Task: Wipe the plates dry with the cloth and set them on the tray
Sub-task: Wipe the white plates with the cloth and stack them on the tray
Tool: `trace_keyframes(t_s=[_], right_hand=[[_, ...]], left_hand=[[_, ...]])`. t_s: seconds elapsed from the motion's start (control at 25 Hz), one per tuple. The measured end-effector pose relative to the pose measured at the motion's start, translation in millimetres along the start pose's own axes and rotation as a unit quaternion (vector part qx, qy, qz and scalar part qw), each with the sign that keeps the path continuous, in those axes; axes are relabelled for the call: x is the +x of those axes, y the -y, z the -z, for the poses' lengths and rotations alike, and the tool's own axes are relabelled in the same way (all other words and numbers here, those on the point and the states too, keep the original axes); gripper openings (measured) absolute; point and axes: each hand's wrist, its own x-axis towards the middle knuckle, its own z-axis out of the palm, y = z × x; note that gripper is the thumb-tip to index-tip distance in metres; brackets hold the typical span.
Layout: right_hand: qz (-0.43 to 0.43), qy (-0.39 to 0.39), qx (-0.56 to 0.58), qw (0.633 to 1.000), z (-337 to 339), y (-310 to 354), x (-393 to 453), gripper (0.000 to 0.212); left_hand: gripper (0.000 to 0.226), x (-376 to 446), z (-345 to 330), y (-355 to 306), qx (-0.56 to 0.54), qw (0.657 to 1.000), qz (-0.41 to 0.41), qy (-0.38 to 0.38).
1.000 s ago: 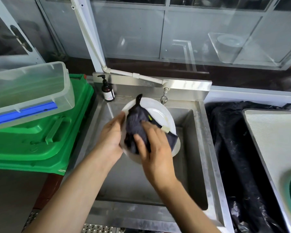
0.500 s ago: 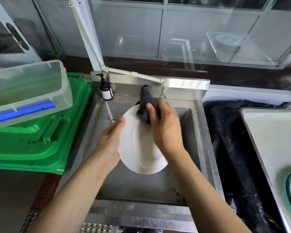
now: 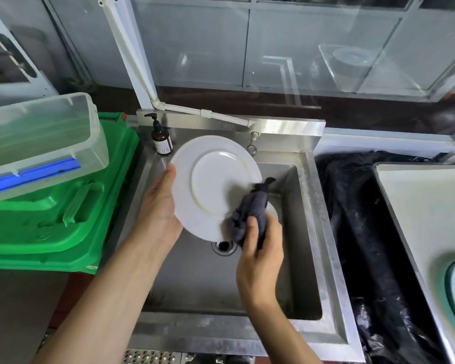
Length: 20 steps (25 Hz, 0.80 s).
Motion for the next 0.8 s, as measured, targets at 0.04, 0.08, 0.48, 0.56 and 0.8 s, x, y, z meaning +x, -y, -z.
trace_keyframes(t_s=[0.04,0.08,0.48,0.56,0.8], right_hand=[[0.021,0.017,-0.019,0.999,-2.2,0.1,-6.2,0.028],[0.046,0.034,-0.039,0.998,-3.9,0.6,-10.8,0.036],[0.304,0.122,-0.164,0.93,15.7,-22.6,-17.8,0.037],[0.239,0.102,-0.156,0.953,29.6,-32.8,-18.6,0.04],[-0.025,0.055,-0.114,0.992,65.3,-54.0,-0.7,0.044]], left_hand=[[0.035,-0.1,-3.8,2.3,-0.01,1.0,0.004,-0.006],[0.036,-0.8,-7.3,5.3,-0.014,1.0,0.01,-0.012],[0.057,-7.2,-22.2,29.1,-0.023,0.996,0.082,-0.012],[0.05,-0.8,-25.2,32.1,-0.009,0.999,0.04,0.002],[0.045,-0.6,-24.7,65.9,0.04,0.997,0.067,0.02]])
